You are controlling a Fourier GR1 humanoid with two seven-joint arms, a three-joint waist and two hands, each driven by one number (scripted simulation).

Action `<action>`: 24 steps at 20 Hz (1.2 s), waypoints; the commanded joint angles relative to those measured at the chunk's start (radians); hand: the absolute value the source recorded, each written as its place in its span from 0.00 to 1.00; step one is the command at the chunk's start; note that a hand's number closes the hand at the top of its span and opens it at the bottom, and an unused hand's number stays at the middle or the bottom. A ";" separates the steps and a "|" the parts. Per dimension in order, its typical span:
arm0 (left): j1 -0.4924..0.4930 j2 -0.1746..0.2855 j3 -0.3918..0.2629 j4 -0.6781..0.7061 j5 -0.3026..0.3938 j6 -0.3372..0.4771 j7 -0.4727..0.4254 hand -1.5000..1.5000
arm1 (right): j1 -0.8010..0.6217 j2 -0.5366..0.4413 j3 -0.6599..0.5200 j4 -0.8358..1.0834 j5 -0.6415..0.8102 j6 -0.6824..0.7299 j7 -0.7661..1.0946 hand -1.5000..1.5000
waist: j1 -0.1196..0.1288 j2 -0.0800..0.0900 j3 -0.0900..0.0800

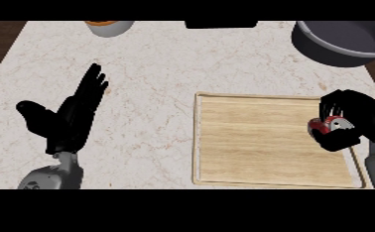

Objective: Pick the can from the tray and place it in the pot

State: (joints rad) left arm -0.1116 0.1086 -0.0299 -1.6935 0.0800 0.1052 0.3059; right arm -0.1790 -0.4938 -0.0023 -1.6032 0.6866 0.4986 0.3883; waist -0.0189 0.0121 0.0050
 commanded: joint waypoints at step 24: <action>-0.032 0.004 -0.001 0.000 -0.013 -0.017 0.035 0.50 | -0.483 -0.521 -0.490 0.796 -0.123 -0.308 -0.727 1.00 | 0.035 -0.009 -0.005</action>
State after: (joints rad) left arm -0.1511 0.1061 -0.0357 -1.6857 0.0775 0.0900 0.3413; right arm -0.6014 -1.0319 -0.5066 -0.8427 0.5806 0.2007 -0.3022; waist 0.0249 0.0056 0.0006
